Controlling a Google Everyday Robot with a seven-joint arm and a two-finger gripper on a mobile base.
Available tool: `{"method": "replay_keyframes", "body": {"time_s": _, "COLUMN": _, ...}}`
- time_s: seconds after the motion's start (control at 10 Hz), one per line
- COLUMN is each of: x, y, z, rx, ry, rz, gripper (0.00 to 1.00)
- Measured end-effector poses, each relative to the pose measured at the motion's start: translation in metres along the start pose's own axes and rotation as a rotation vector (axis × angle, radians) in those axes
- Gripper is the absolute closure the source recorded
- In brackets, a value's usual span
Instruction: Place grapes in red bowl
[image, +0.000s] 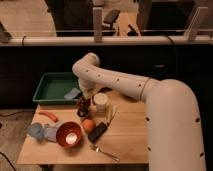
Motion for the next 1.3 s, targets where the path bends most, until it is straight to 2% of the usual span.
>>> {"method": "replay_keyframes", "body": {"time_s": 0.1, "x": -0.004, "y": -0.002, "z": -0.005, "rx": 0.004, "ry": -0.001, "rz": -0.018, "gripper": 1.00}}
{"method": "replay_keyframes", "body": {"time_s": 0.6, "x": -0.045, "y": -0.021, "z": -0.063, "rx": 0.007, "ry": -0.003, "rz": -0.198, "gripper": 1.00}}
{"method": "replay_keyframes", "body": {"time_s": 0.8, "x": -0.064, "y": -0.023, "z": -0.074, "rx": 0.002, "ry": -0.021, "rz": -0.280, "gripper": 1.00}}
{"method": "replay_keyframes", "body": {"time_s": 0.9, "x": -0.075, "y": -0.021, "z": -0.081, "rx": -0.009, "ry": -0.035, "rz": -0.336, "gripper": 1.00}}
{"method": "replay_keyframes", "body": {"time_s": 1.3, "x": -0.101, "y": -0.006, "z": -0.093, "rx": -0.057, "ry": -0.073, "rz": -0.480, "gripper": 1.00}}
